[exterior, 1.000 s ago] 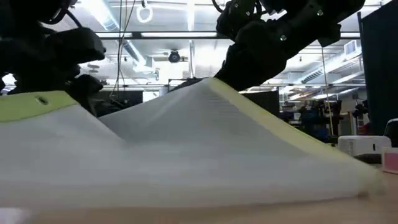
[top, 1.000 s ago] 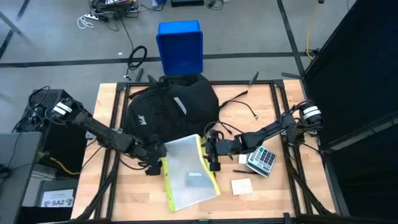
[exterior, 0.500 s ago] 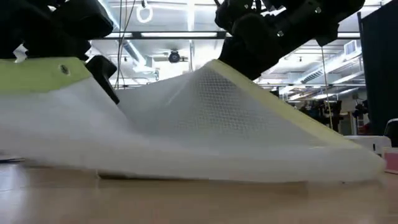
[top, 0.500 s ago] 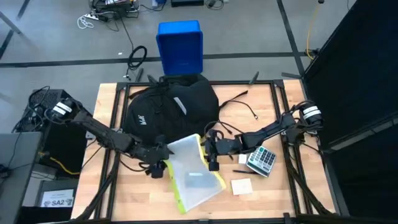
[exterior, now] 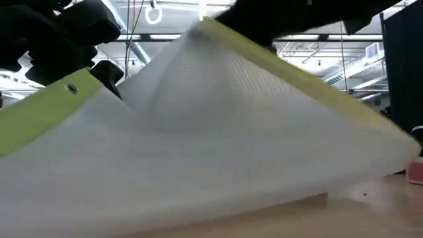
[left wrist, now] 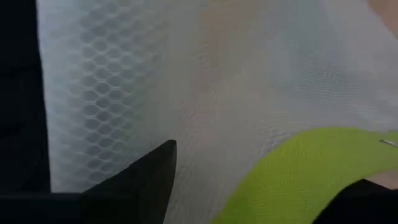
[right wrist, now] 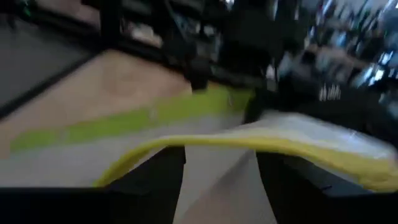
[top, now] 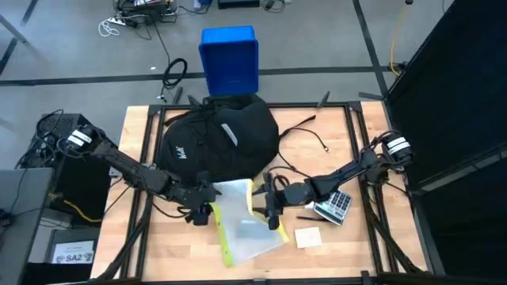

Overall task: Unpack backpack
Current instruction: Prepare the zip bag

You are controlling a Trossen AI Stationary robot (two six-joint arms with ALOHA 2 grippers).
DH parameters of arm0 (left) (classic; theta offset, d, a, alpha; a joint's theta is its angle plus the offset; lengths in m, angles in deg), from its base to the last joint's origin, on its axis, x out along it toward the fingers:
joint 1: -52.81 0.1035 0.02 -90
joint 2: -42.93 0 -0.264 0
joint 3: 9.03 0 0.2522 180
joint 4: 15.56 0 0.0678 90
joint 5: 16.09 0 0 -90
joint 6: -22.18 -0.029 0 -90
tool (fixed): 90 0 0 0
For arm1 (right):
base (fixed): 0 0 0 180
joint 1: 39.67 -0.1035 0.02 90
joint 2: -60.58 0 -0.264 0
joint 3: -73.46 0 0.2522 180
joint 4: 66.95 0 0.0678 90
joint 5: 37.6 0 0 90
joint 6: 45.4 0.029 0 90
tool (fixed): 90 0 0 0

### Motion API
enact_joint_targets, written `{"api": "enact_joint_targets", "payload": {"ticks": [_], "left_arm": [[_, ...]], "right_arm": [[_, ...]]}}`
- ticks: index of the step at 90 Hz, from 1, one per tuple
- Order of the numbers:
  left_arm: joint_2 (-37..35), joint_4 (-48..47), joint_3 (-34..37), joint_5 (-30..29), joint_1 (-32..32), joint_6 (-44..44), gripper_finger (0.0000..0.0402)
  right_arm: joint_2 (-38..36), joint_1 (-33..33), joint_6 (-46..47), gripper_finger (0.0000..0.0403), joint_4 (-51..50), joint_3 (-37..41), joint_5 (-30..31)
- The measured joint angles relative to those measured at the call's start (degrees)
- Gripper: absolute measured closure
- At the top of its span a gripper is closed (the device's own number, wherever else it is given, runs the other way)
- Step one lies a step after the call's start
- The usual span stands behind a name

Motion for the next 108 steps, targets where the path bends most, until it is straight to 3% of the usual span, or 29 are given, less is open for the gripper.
{"api": "enact_joint_targets", "payload": {"ticks": [22,74,85,101,108], "left_arm": [[0.0,0.35,0.0,-1.06,0.01,-0.16,0.0169],[0.0,2.39,0.0,-2.62,0.03,-1.93,0.0169],[0.0,3.0,0.0,-3.28,0.03,-3.3,0.0169],[0.0,3.03,0.0,-3.7,0.01,-3.56,0.0169],[-0.05,2.82,0.0,-3.72,-0.01,-4.65,0.0169]], "right_arm": [[0.0,-2.46,-2.39,0.0202,6.31,-0.04,0.2],[0.0,2.66,13.99,0.0187,-1.75,-0.04,-1.3],[0.02,3.33,11.85,0.0226,-4.5,-0.04,-1.24],[0.02,3.2,7.65,0.0368,-5.17,-0.04,-1.18],[0.02,2.67,6.55,0.0391,-5.29,-0.04,2.33]]}}
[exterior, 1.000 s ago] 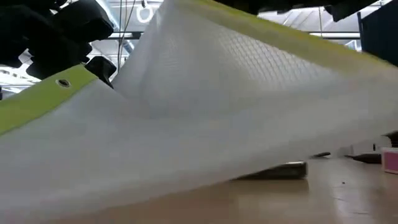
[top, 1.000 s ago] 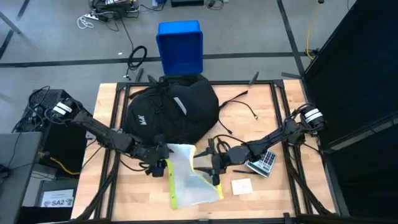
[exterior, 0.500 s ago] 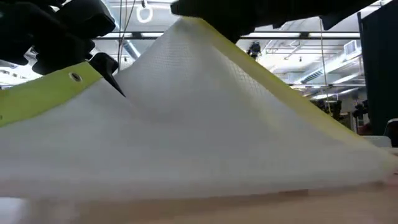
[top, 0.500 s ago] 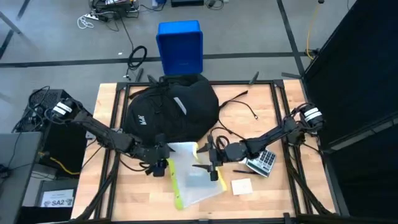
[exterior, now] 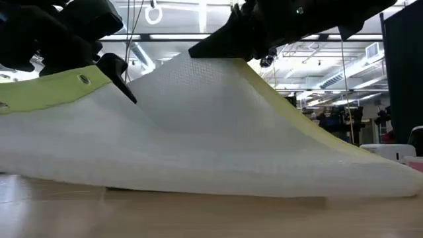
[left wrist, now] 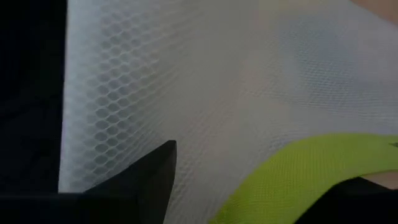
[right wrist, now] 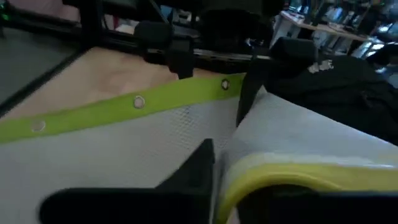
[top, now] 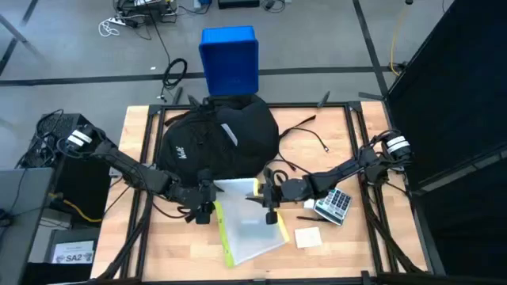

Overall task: Unpack backpack
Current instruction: Prepare the zip bag

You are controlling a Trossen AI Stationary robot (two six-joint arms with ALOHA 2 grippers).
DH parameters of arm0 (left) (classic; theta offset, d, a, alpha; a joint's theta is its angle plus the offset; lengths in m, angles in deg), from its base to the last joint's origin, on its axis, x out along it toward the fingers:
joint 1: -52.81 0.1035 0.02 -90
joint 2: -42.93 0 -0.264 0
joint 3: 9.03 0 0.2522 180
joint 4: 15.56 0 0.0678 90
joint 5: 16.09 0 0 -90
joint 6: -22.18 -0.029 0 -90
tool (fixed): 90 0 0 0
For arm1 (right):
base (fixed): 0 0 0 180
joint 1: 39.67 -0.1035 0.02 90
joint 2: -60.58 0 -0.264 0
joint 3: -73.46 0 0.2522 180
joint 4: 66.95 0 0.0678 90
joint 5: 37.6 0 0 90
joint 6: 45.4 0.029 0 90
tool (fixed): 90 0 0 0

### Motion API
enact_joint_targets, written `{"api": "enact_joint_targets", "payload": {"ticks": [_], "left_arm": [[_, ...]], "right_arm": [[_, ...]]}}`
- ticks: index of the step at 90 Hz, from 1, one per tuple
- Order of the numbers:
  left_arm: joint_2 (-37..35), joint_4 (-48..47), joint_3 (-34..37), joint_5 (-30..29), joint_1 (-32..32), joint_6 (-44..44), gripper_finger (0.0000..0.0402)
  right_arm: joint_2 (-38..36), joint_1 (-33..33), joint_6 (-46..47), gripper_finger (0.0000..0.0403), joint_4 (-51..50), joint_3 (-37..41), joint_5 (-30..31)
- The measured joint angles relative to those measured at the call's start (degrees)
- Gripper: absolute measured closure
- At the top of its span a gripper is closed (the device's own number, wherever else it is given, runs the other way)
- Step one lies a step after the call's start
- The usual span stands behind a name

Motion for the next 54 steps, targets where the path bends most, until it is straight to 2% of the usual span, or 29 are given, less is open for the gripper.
{"api": "enact_joint_targets", "payload": {"ticks": [22,29,38,54], "left_arm": [[-1.0,-12.25,-4.88,-0.27,-1.5,4.04,0.0169],[-0.98,-13.41,-5.52,-1.05,-2.21,4.89,0.0169],[-1.0,-13.51,-5.62,-1.9,-2.72,4.86,0.0169],[-0.98,-13.93,-5.6,-3.3,-2.92,4.89,0.0169]], "right_arm": [[-4.71,-4.3,-1.96,0.0402,-11.69,0.02,27.71],[-7.03,-6.06,-1.47,0.0403,-14.29,0.02,34.14],[-9.67,-8.6,-1.37,0.0403,-15.24,0.02,38.94],[-11.32,-11.39,-1.78,0.0403,-15.03,0.02,40.17]]}}
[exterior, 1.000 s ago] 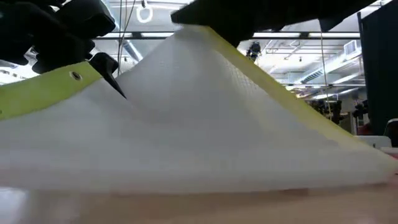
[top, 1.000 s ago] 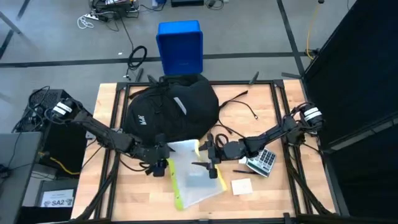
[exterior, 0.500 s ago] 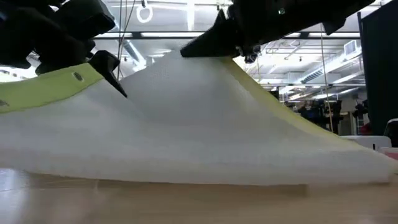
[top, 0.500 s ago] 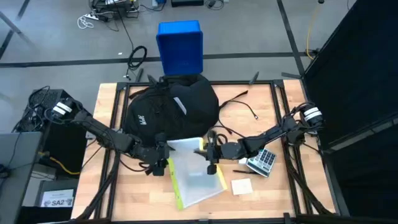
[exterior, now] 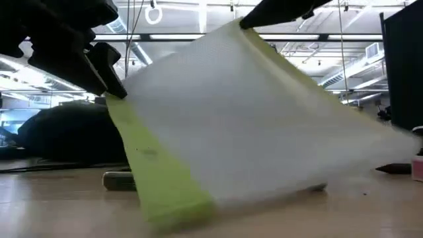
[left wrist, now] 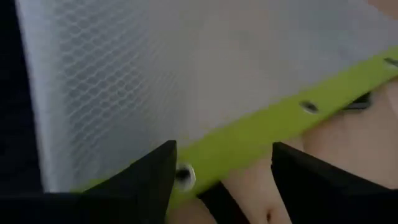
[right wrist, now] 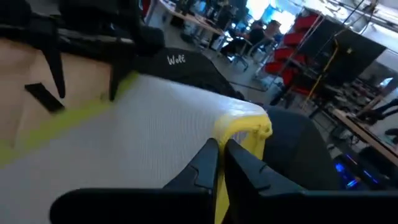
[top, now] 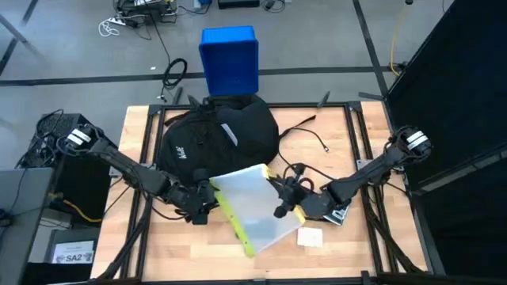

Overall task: Unpack backpack
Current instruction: Prepare the zip bag

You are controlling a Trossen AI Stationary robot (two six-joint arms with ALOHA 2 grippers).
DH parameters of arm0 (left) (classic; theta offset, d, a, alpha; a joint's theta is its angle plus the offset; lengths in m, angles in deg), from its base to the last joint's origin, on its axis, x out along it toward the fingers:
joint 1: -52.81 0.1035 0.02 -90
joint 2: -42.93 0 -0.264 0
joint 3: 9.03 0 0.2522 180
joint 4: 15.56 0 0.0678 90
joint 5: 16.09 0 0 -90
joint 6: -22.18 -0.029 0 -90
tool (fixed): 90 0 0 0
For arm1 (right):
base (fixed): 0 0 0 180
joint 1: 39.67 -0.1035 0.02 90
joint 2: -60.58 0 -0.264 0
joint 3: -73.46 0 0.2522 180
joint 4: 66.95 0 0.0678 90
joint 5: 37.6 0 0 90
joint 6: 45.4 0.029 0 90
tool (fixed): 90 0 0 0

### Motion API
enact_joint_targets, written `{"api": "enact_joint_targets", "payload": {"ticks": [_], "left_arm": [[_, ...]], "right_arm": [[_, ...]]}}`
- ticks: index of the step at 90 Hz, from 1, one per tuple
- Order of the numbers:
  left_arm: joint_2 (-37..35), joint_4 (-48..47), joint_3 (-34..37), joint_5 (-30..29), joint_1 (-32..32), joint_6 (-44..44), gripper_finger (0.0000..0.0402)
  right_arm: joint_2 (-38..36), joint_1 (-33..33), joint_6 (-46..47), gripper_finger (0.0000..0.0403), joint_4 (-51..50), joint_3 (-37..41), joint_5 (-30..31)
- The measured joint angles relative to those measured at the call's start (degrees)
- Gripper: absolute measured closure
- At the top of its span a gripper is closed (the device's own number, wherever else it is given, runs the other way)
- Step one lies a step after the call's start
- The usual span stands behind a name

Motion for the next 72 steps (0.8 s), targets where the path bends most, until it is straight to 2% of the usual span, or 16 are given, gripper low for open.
{"api": "enact_joint_targets", "payload": {"ticks": [22,33,40,45,61,72], "left_arm": [[-0.2,0.08,0.0,-2.01,-0.02,-1.75,0.0169],[-1.09,1.63,0.0,-8.21,-0.02,-3.72,0.0169],[-1.08,6.96,0.0,-13.09,-0.02,-8.09,0.0169],[-0.98,13.02,0.32,-14.51,0.0,-11.84,0.0169],[-0.96,34.05,3.62,-13.62,0.05,-23.43,0.0169],[-0.96,41.42,4.98,-12.76,2.14,-25.82,0.0169]], "right_arm": [[0.0,0.31,-0.77,0.0403,0.25,0.0,-0.11],[-0.02,0.57,-0.79,0.0403,0.49,-0.02,-5.77],[-0.01,1.31,0.14,0.0403,1.7,0.0,-11.2],[-0.02,1.98,0.81,0.0403,2.62,0.0,-14.62],[-0.02,3.33,3.2,0.0403,3.13,0.0,-20.95],[0.15,3.82,4.29,0.0403,3.51,0.0,-23.11]]}}
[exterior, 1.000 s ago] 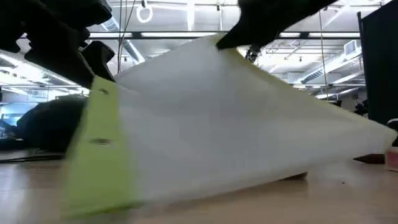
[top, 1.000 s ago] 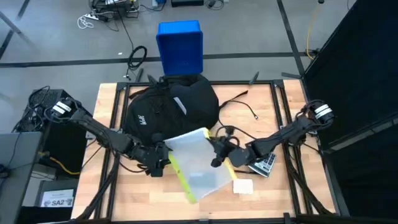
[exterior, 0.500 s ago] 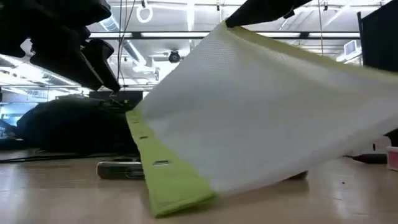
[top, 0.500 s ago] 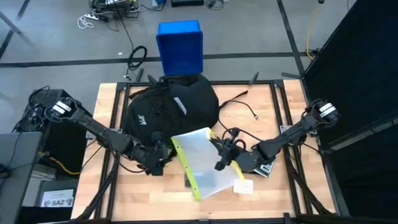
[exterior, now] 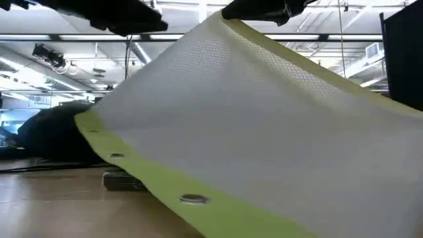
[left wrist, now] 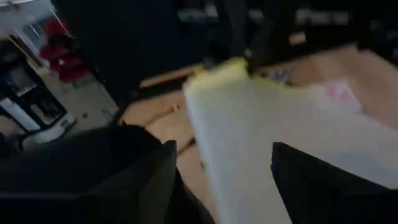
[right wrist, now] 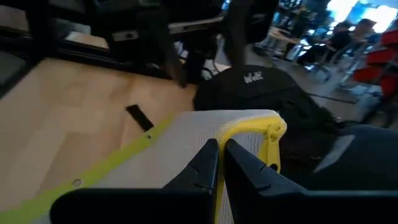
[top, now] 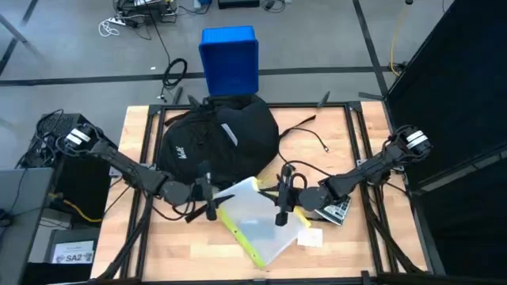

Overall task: Unpack backpack
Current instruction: Prepare the zip bag

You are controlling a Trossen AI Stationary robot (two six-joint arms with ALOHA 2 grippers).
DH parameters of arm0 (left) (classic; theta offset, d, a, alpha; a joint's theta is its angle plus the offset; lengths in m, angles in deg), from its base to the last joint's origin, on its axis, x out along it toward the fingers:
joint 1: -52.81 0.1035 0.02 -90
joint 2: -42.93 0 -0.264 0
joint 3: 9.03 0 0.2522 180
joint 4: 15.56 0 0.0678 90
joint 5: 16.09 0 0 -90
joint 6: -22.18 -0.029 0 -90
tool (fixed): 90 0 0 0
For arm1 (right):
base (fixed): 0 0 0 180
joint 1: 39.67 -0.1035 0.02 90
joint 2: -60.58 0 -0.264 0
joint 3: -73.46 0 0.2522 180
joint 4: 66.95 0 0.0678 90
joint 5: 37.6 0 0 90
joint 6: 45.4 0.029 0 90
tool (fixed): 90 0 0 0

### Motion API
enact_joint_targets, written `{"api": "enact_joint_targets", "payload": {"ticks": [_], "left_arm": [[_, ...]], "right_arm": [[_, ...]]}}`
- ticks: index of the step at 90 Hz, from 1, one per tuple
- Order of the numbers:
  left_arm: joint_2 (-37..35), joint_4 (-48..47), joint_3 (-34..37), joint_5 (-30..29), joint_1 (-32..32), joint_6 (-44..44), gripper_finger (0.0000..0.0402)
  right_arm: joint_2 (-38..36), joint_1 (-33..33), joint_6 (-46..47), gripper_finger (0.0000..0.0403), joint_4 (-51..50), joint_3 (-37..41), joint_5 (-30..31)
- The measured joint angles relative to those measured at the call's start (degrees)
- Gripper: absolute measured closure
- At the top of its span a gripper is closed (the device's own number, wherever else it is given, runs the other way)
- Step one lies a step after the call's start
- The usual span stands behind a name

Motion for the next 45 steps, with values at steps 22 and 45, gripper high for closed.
{"api": "enact_joint_targets", "payload": {"ticks": [22,45], "left_arm": [[3.48,4.2,0.02,15.3,7.54,4.41,0.0167],[10.63,7.42,-2.76,20.41,10.51,4.95,0.0166]], "right_arm": [[1.64,1.7,0.29,0.0403,3.26,0.02,-5.48],[1.64,2.05,0.83,0.0403,3.47,0.02,-6.34]]}}
